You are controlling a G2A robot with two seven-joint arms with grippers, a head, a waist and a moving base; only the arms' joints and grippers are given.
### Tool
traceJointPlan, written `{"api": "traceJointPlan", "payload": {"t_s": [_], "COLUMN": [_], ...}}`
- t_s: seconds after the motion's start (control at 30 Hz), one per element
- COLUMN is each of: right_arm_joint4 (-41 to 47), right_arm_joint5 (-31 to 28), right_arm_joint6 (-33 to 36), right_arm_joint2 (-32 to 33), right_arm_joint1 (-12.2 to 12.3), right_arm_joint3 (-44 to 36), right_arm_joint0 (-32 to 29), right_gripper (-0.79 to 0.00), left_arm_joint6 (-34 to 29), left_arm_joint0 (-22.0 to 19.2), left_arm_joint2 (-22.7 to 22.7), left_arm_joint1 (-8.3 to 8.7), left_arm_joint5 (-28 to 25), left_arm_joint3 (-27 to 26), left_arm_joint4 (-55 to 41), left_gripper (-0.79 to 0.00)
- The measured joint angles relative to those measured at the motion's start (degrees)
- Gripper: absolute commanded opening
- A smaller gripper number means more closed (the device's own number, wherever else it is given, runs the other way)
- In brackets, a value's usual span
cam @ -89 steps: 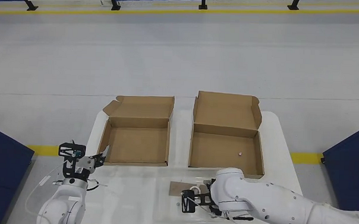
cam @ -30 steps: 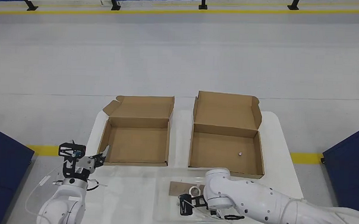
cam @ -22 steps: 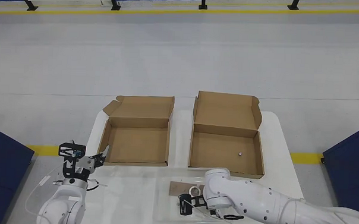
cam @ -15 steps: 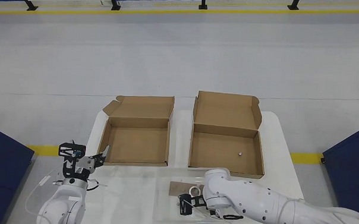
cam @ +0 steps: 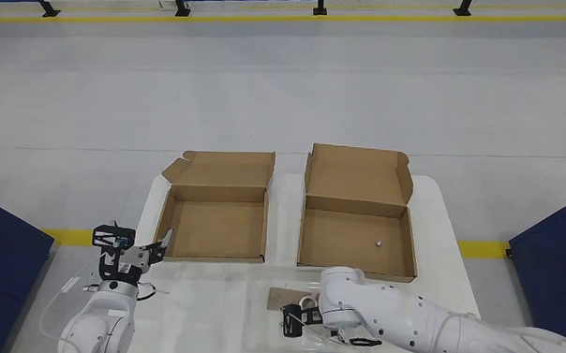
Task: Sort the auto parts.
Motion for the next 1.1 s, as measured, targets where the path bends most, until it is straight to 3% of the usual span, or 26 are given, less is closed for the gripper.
{"api": "traceJointPlan", "payload": {"t_s": [0.27,0.5,1.1], "right_arm_joint4": [4.4,6.2,13.6], "right_arm_joint5": [0.6,0.6,-3.1], "right_arm_joint6": [0.6,0.1,-5.9], "right_arm_joint2": [1.2,4.3,17.5], "right_arm_joint1": [0.3,1.9,9.8], "right_arm_joint3": [0.3,-1.9,-10.5], "right_arm_joint0": [1.3,0.6,-5.8], "right_gripper": [-0.785,-0.785,-0.785], "left_arm_joint6": [0.0,0.0,0.0], "left_arm_joint0": [0.0,0.0,0.0], "left_arm_joint2": [0.0,0.0,0.0], "left_arm_joint1": [0.00,0.00,0.00], "left_arm_joint5": [0.0,0.0,0.0], "left_arm_joint3": [0.0,0.0,0.0], "left_arm_joint4": [0.0,0.0,0.0], "left_gripper": [0.000,0.000,0.000]}}
